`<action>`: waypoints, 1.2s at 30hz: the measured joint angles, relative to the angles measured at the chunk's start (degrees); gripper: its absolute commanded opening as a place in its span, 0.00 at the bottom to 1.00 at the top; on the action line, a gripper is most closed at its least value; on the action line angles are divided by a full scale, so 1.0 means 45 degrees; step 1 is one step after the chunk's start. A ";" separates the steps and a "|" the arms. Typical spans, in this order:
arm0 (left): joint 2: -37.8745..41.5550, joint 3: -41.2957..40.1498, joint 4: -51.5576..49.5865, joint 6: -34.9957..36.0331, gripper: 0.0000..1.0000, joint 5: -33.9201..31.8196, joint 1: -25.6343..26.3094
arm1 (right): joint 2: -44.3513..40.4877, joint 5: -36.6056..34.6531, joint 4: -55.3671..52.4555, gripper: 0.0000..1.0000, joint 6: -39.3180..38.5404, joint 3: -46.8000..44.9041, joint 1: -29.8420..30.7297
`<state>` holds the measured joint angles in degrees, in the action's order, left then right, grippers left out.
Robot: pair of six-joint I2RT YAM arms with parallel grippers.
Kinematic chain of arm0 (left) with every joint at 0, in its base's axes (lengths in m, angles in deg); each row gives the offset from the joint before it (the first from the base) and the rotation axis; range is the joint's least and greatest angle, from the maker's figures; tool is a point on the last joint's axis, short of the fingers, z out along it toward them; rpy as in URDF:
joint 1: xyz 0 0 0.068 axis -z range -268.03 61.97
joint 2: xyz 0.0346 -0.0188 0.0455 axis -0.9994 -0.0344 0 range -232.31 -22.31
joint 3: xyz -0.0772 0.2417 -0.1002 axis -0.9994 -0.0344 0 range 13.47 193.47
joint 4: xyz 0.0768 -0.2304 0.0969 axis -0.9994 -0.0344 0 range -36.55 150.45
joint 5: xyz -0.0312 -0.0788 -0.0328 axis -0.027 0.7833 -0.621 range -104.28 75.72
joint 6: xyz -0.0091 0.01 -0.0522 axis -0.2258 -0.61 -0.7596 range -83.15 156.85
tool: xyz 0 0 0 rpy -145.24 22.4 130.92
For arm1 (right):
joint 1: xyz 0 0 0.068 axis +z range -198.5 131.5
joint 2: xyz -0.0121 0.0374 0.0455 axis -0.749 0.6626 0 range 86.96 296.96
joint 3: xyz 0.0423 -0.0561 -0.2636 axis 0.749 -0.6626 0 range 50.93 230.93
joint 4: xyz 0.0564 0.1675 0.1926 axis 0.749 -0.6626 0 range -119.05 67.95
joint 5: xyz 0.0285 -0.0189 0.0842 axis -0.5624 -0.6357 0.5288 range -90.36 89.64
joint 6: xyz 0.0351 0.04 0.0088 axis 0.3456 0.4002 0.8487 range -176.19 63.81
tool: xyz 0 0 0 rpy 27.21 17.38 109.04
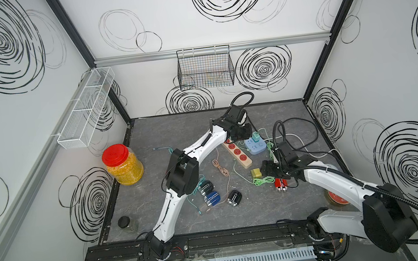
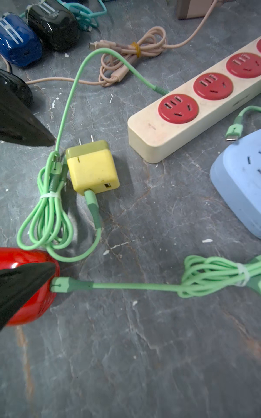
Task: Unplug the electric shaver
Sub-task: Place the plug at the center of the board, then adjust the plug at the center of the board.
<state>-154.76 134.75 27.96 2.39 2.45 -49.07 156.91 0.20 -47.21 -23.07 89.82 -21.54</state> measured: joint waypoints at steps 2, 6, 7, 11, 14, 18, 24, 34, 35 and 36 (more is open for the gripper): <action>0.0000 0.0000 0.0005 0.0000 0.09 -0.0015 0.0000 | 0.0398 -0.0034 0.0097 0.83 -0.0117 0.0170 0.0000; 0.0000 0.0000 -0.0005 0.0000 0.09 -0.0039 0.0000 | 0.1923 0.0073 0.0500 0.83 -0.0350 0.0593 0.0155; 0.0000 0.0000 -0.0005 0.0005 0.09 -0.0053 0.0000 | 0.2370 0.0126 0.0695 0.82 -0.0427 0.0695 0.0238; 0.0010 -0.0068 0.0005 0.0053 0.09 -0.0083 0.0000 | 0.3696 0.0253 0.1030 0.82 -0.0549 0.1375 0.0811; 0.0209 -0.0544 0.0063 0.0107 0.10 -0.0117 -0.0015 | 0.4250 0.0248 0.1370 0.82 -0.0500 0.1802 0.1768; 0.0811 -0.1467 0.0175 0.0131 0.12 -0.0136 -0.0092 | 0.4517 0.0296 0.1452 0.81 -0.0253 0.1846 0.3060; 0.1588 -0.1855 0.0214 0.0238 0.15 -0.0243 -0.0345 | 0.3847 0.0321 0.1506 0.83 0.0165 0.1413 0.3390; 0.2108 -0.1870 -0.0097 0.0782 0.71 -0.1384 0.0306 | -0.1447 -0.0243 0.0194 0.83 0.0209 0.1792 0.2157; 0.2191 -0.1904 -0.0160 0.0860 0.76 -0.1588 0.0466 | -0.1953 -0.0491 -0.0107 0.80 0.0296 0.1792 0.1972; 0.2302 -0.1982 -0.0194 0.0903 0.79 -0.1812 0.0656 | -0.2492 -0.0777 -0.0491 0.75 0.0403 0.1768 0.1705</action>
<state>-144.40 125.83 27.09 6.45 -5.70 -46.12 145.70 -3.30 -49.42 -21.25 97.78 -13.87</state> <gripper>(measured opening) 0.733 0.816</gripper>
